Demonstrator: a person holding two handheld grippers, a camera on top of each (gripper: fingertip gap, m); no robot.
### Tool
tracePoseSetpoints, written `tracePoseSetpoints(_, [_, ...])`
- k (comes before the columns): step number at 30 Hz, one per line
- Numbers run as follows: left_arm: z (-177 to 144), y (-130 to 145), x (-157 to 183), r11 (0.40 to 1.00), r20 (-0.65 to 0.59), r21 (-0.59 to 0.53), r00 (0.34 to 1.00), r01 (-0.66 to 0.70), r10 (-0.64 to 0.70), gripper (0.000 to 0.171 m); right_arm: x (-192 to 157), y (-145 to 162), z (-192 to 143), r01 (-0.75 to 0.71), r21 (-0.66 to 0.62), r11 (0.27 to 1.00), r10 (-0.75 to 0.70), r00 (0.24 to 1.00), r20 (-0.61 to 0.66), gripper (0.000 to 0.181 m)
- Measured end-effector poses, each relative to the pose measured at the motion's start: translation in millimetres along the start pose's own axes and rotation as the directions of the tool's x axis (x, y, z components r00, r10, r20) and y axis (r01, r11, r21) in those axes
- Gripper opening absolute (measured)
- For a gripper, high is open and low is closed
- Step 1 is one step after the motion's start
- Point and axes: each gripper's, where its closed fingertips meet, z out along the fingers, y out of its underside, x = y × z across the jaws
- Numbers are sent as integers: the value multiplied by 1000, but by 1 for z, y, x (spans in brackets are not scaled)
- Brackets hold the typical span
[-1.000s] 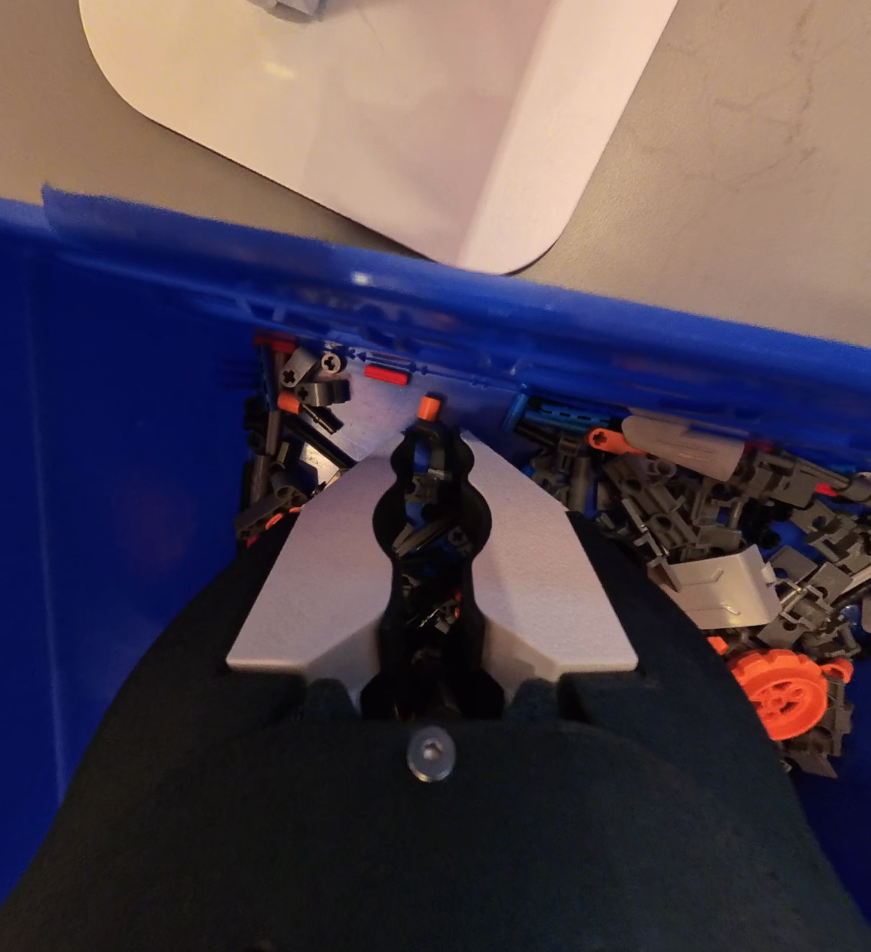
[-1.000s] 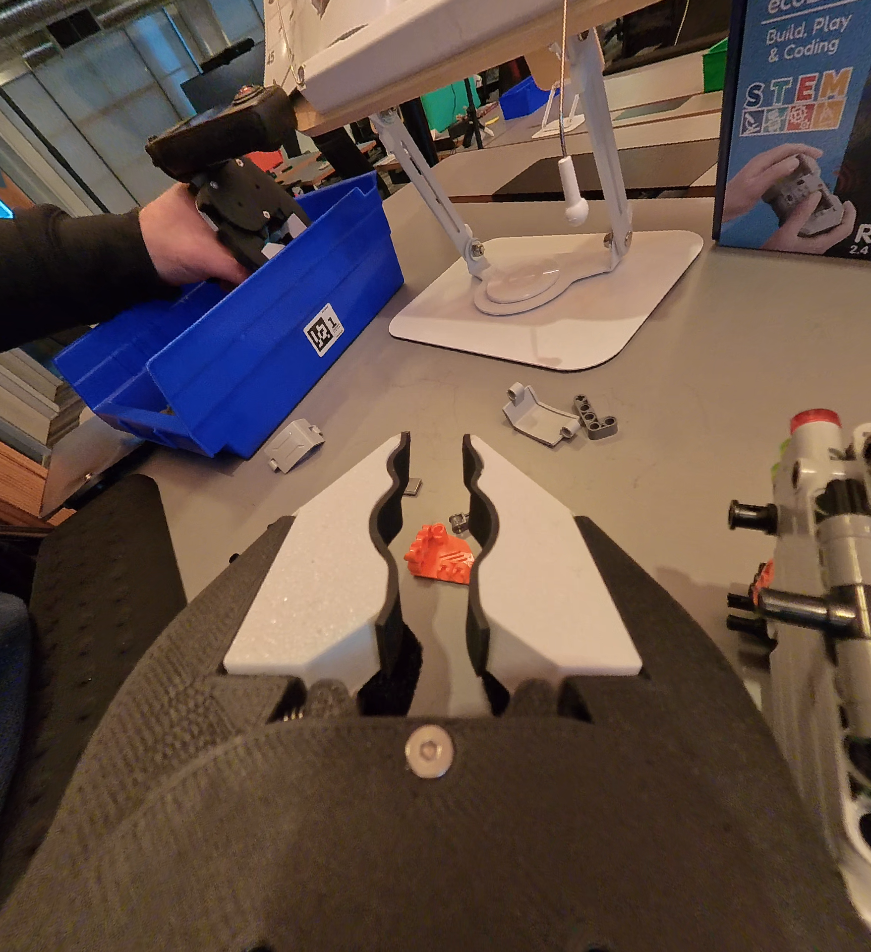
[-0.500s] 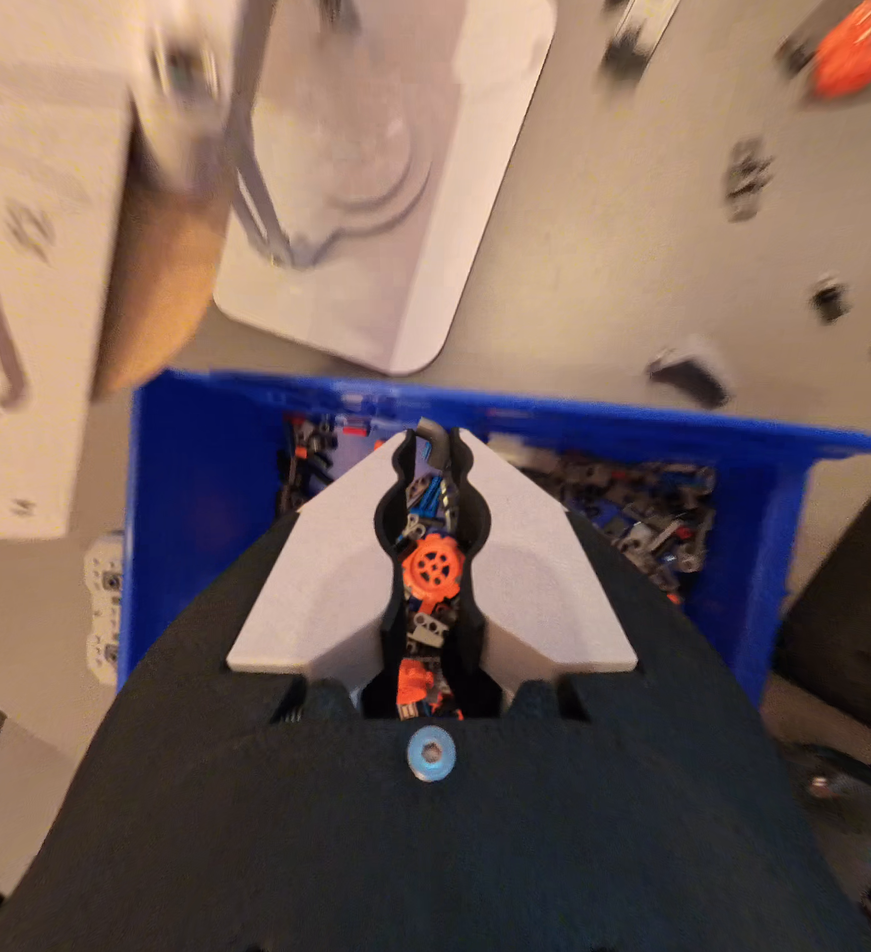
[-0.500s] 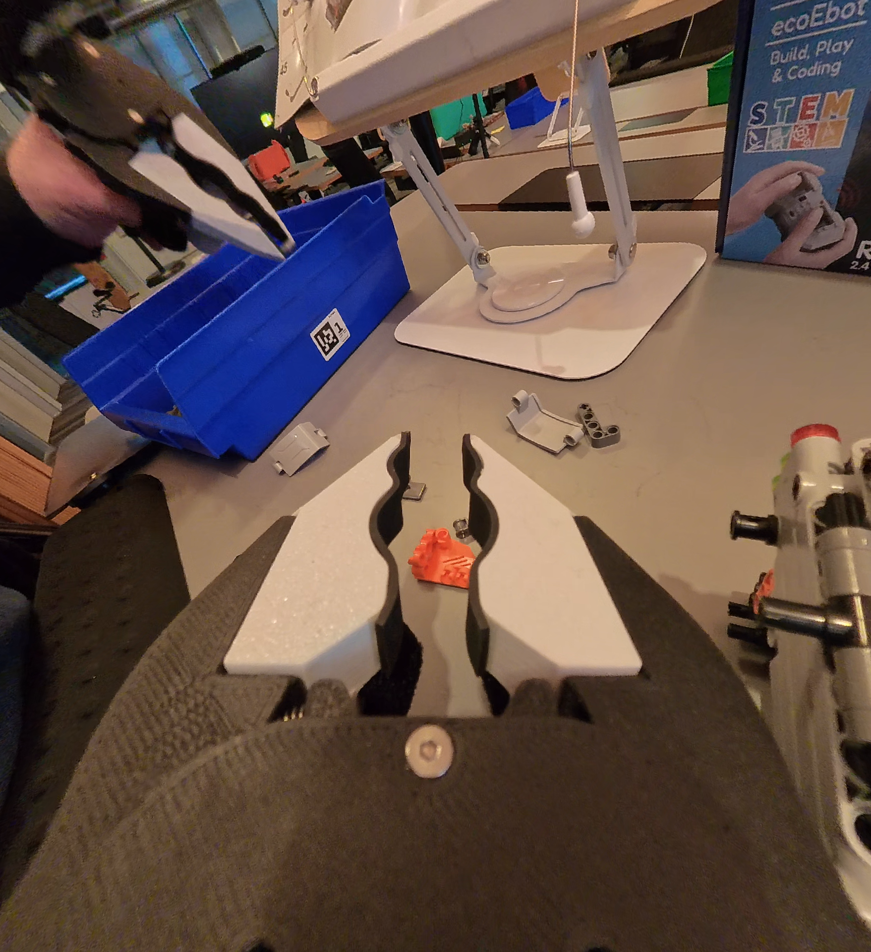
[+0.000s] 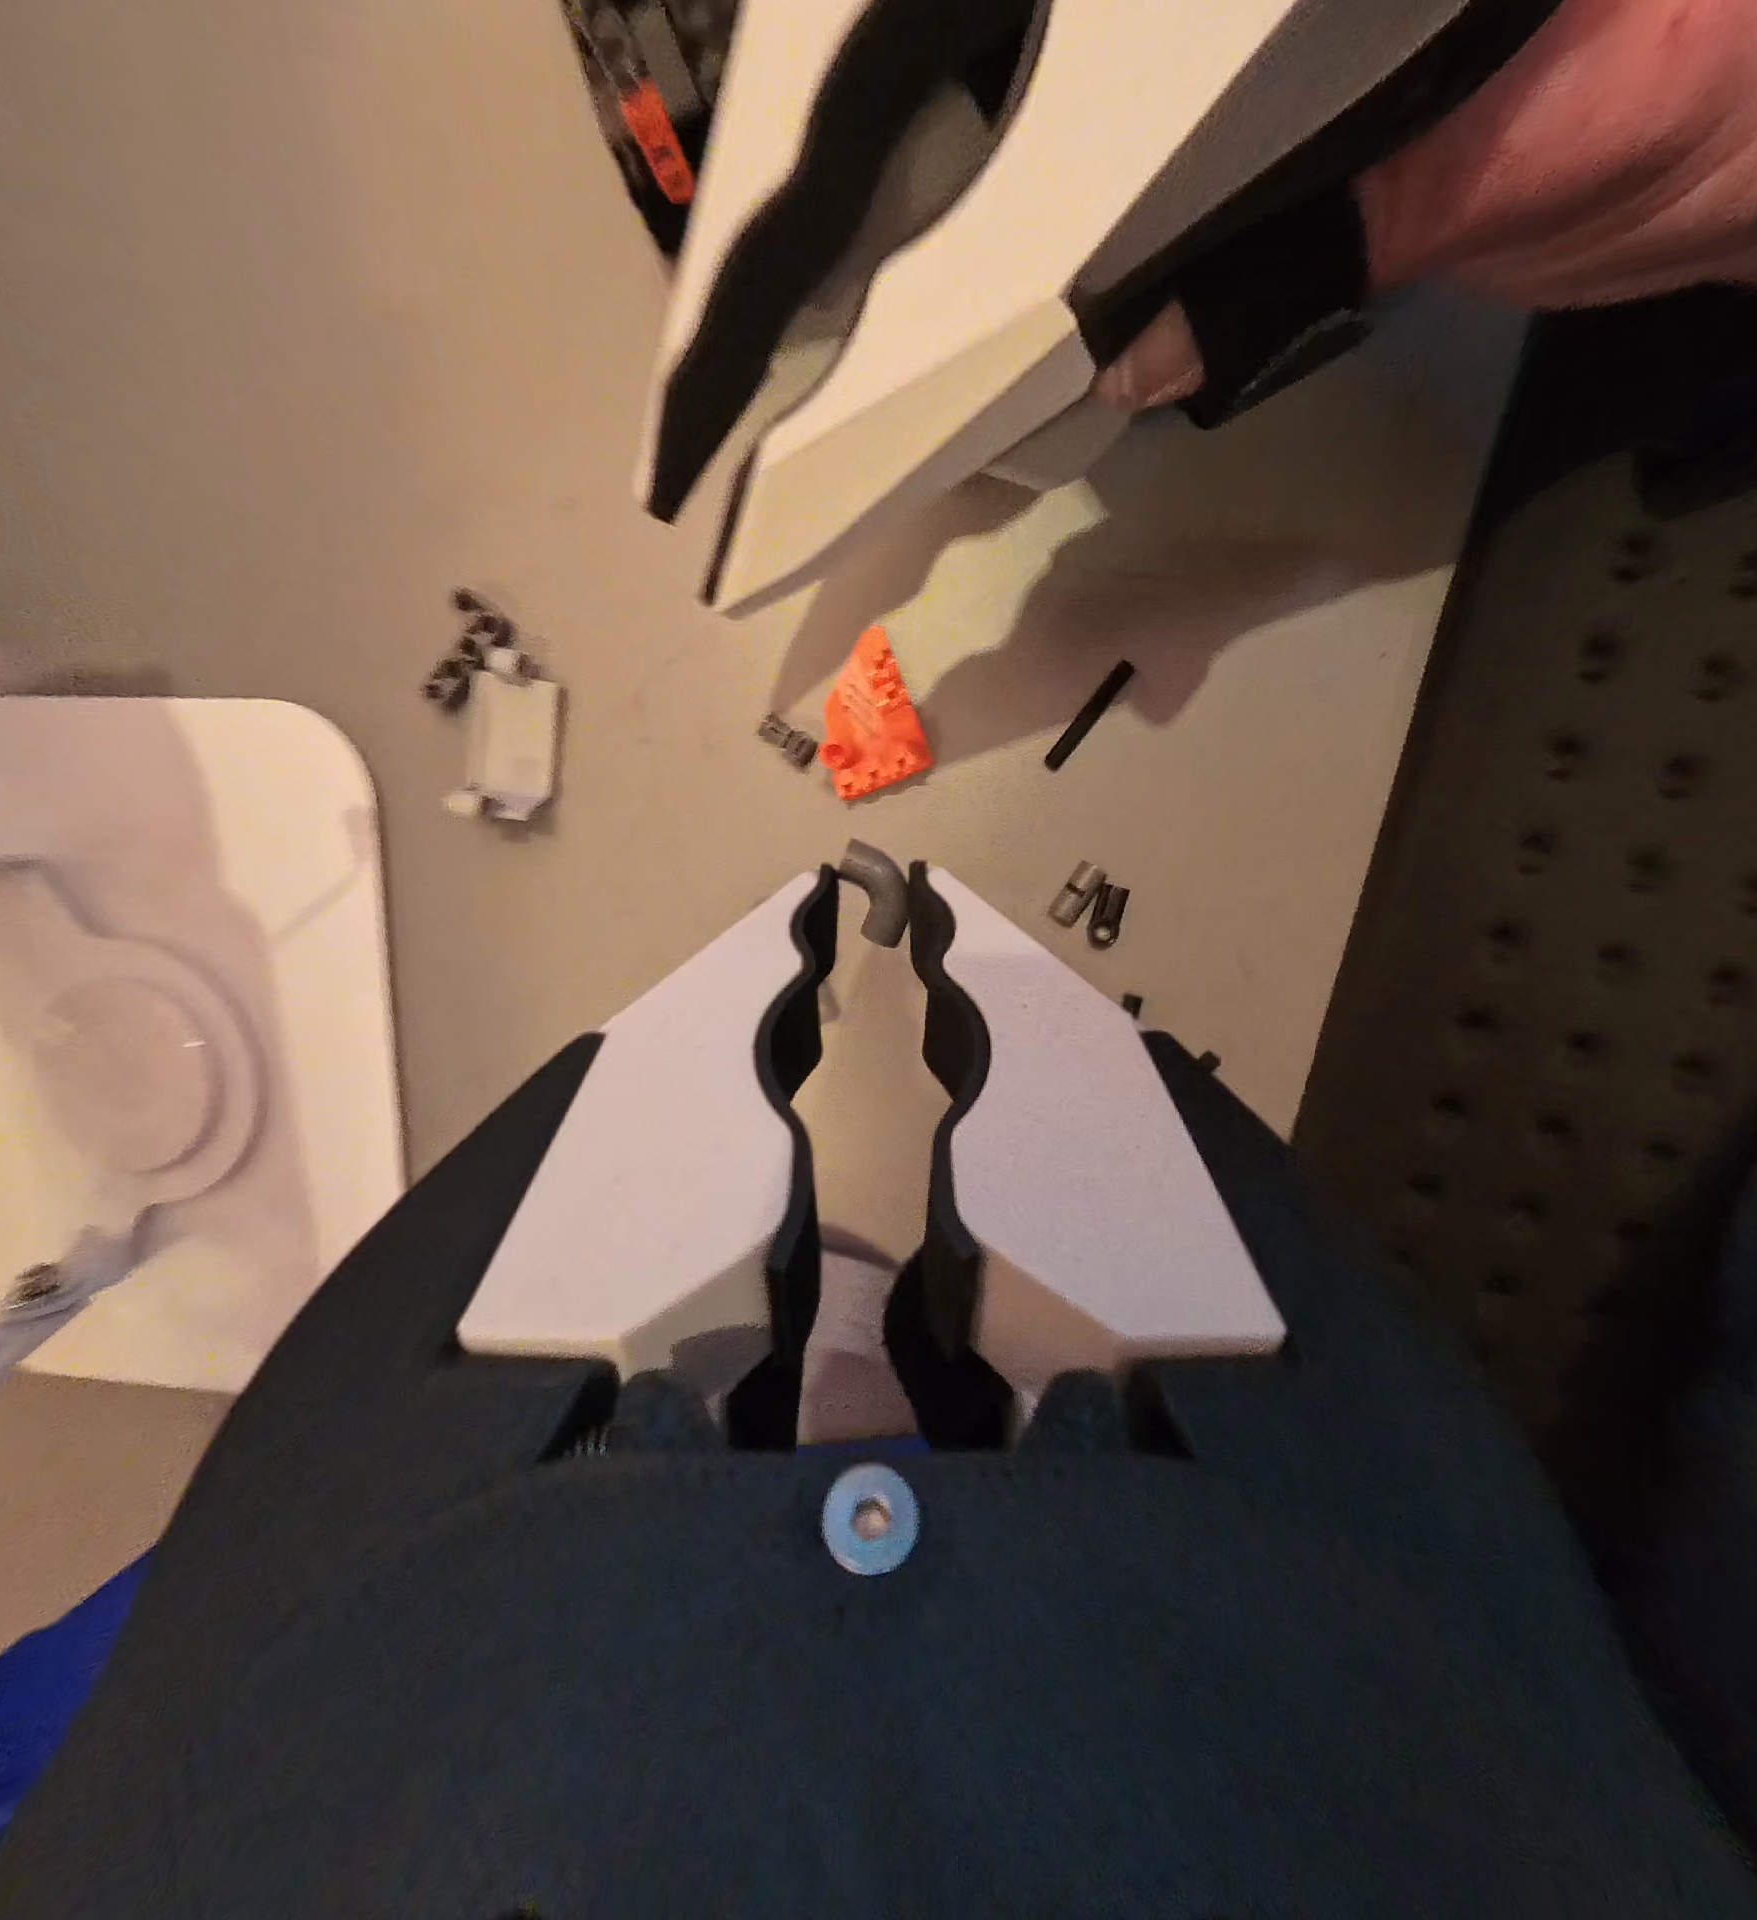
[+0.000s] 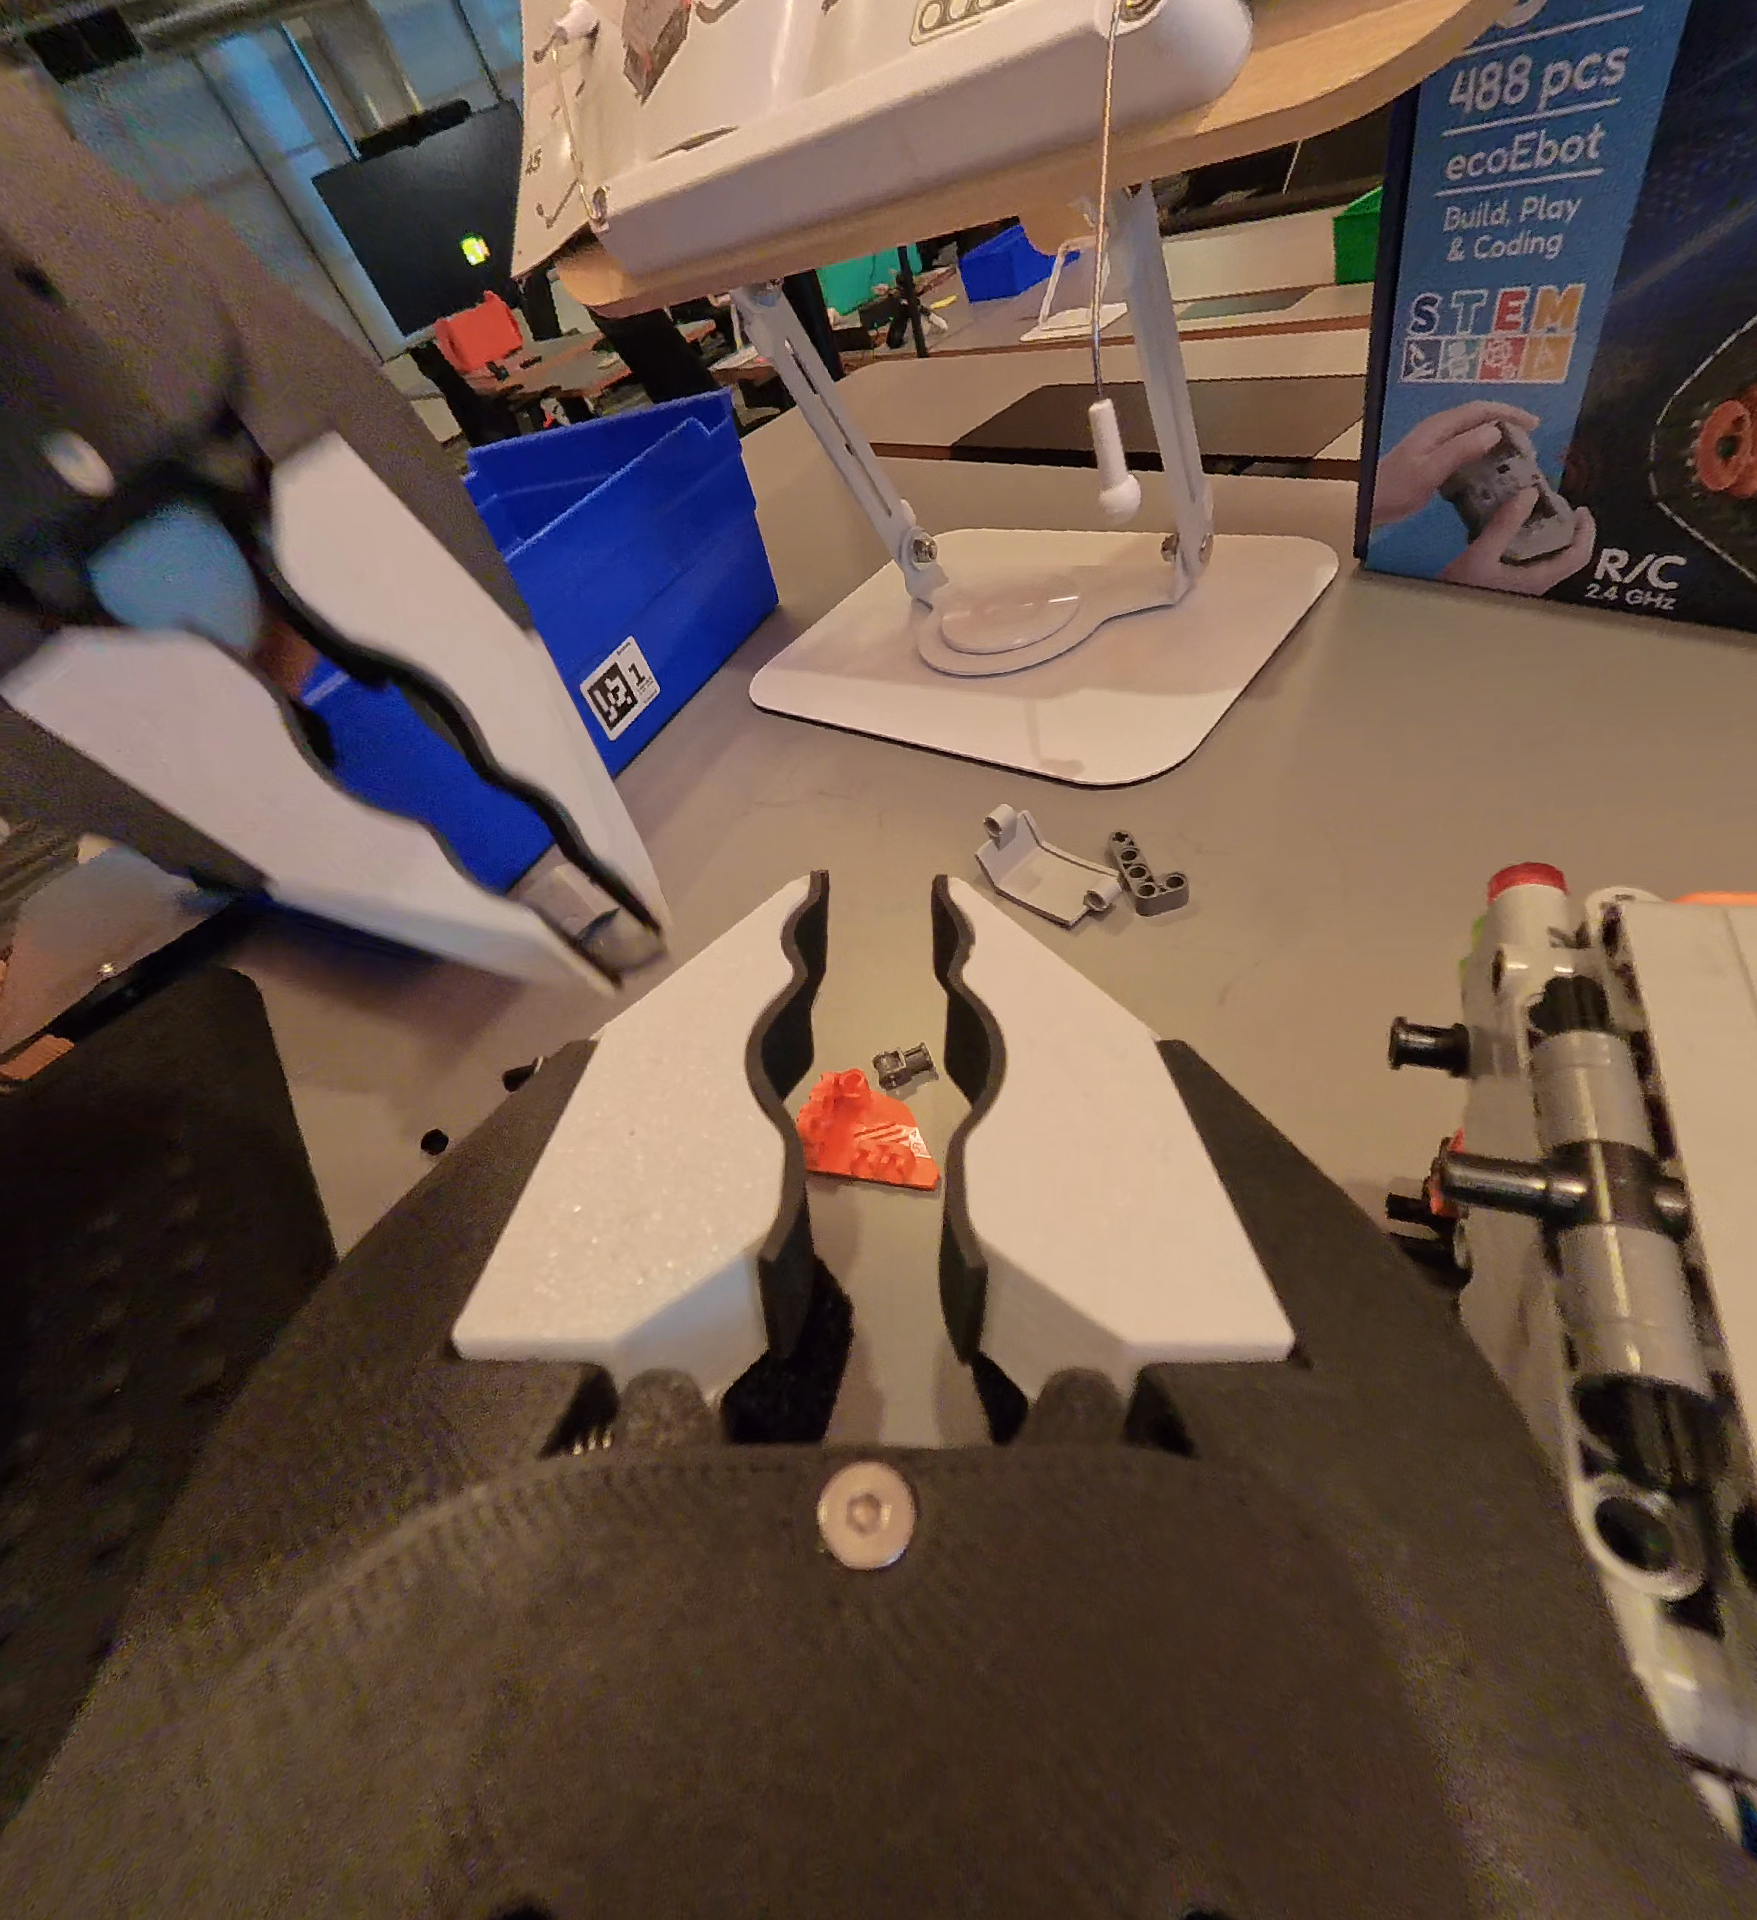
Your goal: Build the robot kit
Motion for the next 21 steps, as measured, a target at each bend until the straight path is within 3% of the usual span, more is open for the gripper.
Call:
tracePoseSetpoints(6, [46,16,25,993,-62,-111,996,51,-58,11,5,-1,-4,-13,18,1000,13,1000,-18,17])
tracePoseSetpoints(11, [60,26,30,987,-81,-114,989,115,-124,11,3,0,-2,-3,13,1000,3,1000,-10,17])
tracePoseSetpoints(17, [47,17,26,988,-66,-49,987,144,-147,17,3,0,-2,4,8,1000,-4,1000,-11,18])
tracePoseSetpoints(21, [3,8,12,987,-43,52,987,154,-152,20,3,2,-1,5,-1,1000,-5,1000,-10,18])
